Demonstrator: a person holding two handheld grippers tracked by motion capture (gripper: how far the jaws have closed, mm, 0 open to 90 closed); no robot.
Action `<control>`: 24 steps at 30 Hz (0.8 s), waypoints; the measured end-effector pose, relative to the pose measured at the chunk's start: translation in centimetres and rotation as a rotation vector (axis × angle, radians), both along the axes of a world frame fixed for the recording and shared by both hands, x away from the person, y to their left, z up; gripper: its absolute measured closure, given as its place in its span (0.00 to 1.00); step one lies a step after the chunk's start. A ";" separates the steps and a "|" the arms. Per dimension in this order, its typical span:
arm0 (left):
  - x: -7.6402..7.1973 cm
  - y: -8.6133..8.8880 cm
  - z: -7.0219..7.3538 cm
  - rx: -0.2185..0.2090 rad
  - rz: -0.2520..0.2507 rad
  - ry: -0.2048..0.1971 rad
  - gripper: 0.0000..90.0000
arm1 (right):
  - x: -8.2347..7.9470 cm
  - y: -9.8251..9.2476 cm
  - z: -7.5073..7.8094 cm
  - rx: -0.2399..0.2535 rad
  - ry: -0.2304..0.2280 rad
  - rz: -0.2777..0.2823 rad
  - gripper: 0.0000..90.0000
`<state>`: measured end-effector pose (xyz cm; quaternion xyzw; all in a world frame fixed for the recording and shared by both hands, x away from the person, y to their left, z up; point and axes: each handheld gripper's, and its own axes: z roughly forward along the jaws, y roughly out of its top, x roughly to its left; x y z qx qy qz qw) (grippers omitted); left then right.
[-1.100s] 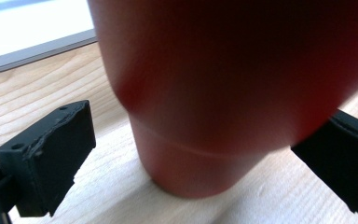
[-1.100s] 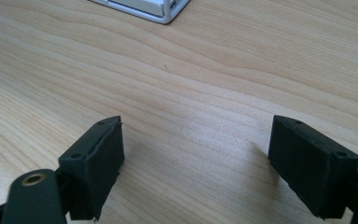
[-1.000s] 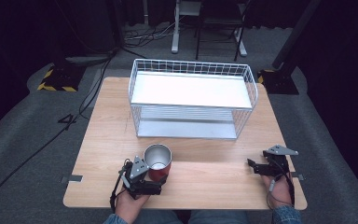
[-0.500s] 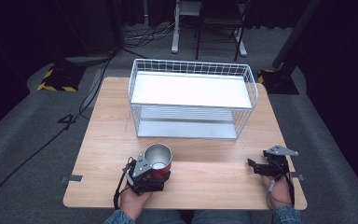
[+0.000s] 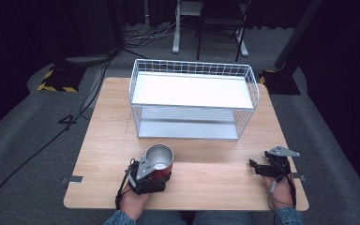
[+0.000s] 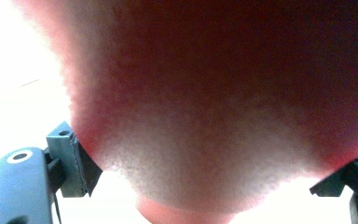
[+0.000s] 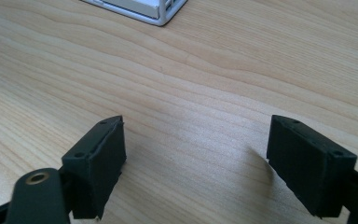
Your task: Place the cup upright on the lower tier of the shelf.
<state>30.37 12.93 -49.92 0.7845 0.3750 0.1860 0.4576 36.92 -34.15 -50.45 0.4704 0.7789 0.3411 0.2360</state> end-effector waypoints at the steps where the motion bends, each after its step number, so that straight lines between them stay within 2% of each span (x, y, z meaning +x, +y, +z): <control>1: 0.0 0.0 0.0 0.000 -0.003 0.001 0.18 | 0.0 0.0 0.0 -0.001 -0.001 0.000 0.23; 8: -0.2 0.0 0.3 0.002 -0.015 -0.007 0.18 | 0.0 0.0 0.0 -0.002 -0.002 0.001 0.23; 12: -0.4 -0.1 1.0 -0.018 -0.021 -0.024 0.18 | 0.0 0.0 0.0 -0.004 -0.003 0.002 0.23; 15: -0.4 -0.2 1.5 -0.021 -0.025 -0.027 0.18 | 0.0 0.0 0.0 0.004 0.003 0.001 0.23; 18: -0.3 -0.3 2.1 -0.044 -0.026 -0.021 0.18 | 0.1 0.0 0.0 0.010 0.008 0.001 0.23; 24: 0.5 -0.6 3.3 -0.069 -0.018 -0.029 0.18 | 0.2 -0.1 0.0 0.024 0.020 0.005 0.25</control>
